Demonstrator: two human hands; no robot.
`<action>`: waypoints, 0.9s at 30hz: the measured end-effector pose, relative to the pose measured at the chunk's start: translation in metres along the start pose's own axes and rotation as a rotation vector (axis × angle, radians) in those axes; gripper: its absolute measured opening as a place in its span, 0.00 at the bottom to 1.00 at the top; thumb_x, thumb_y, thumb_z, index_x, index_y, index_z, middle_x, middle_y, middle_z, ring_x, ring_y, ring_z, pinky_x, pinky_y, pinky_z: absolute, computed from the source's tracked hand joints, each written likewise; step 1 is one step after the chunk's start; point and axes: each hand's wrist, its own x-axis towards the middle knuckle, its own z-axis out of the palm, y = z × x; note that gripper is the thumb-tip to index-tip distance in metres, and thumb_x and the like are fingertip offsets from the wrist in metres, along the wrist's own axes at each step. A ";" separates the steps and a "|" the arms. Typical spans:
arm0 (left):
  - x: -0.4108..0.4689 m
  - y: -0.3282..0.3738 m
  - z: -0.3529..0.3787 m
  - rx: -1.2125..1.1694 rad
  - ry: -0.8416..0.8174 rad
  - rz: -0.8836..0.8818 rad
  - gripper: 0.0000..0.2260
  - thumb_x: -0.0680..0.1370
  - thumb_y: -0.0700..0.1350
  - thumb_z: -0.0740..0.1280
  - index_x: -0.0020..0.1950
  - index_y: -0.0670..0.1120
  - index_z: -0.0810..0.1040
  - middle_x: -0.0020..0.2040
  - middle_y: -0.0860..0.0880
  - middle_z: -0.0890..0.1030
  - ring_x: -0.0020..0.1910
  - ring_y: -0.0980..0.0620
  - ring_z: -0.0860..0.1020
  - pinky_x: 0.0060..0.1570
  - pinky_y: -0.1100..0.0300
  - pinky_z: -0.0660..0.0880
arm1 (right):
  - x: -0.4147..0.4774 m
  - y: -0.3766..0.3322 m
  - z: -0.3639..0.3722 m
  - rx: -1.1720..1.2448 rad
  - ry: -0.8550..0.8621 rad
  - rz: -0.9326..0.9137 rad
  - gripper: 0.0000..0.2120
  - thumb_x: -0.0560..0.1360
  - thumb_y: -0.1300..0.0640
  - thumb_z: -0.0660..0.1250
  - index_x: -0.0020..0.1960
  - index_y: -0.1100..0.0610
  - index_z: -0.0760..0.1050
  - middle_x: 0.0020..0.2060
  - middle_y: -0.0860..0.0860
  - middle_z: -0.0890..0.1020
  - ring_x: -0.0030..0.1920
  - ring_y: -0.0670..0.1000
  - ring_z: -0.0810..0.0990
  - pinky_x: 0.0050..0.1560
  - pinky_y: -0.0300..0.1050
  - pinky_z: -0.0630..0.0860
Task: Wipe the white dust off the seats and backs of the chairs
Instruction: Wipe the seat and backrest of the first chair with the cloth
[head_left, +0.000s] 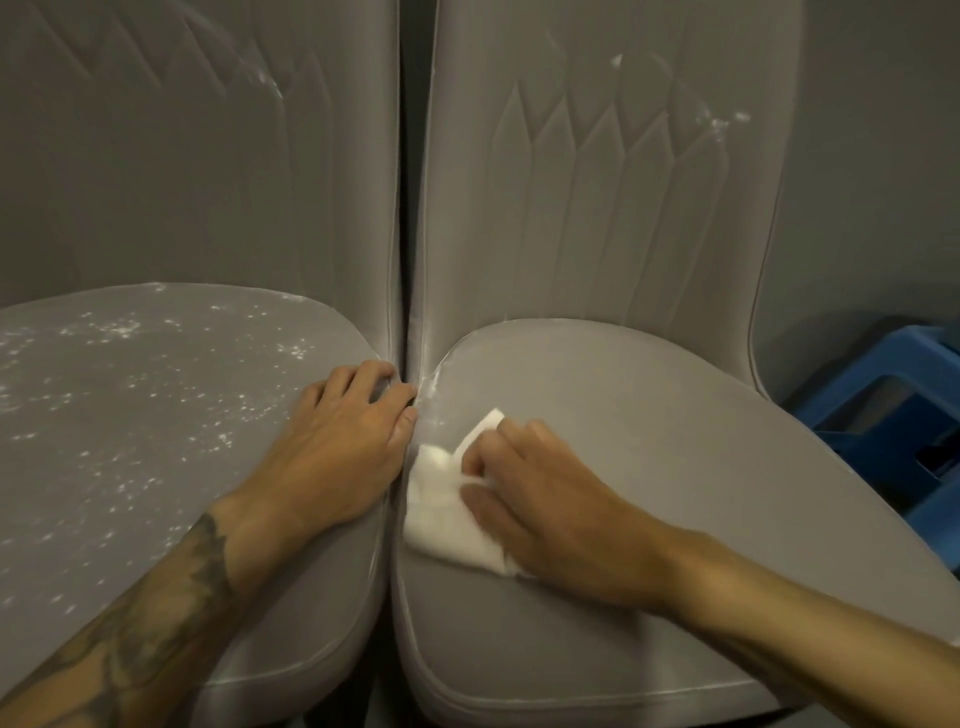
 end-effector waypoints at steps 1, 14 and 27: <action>0.000 0.000 -0.001 0.004 0.002 -0.002 0.20 0.86 0.54 0.47 0.75 0.54 0.68 0.75 0.50 0.64 0.71 0.47 0.64 0.70 0.49 0.64 | -0.004 0.001 -0.002 0.032 -0.013 -0.024 0.09 0.84 0.45 0.54 0.55 0.48 0.68 0.50 0.46 0.72 0.48 0.50 0.68 0.52 0.43 0.65; -0.003 0.005 -0.005 0.017 0.044 0.011 0.24 0.83 0.55 0.45 0.71 0.50 0.73 0.73 0.48 0.69 0.67 0.45 0.70 0.66 0.48 0.67 | 0.100 0.056 0.025 -0.096 -0.075 0.249 0.15 0.81 0.47 0.54 0.61 0.55 0.71 0.58 0.58 0.76 0.58 0.63 0.72 0.61 0.59 0.70; -0.003 0.005 -0.008 -0.056 0.066 0.020 0.20 0.84 0.51 0.49 0.69 0.50 0.74 0.71 0.50 0.70 0.66 0.48 0.70 0.66 0.50 0.67 | 0.108 0.052 0.020 -0.078 -0.086 0.219 0.13 0.81 0.48 0.54 0.56 0.53 0.73 0.53 0.54 0.76 0.52 0.59 0.73 0.51 0.53 0.69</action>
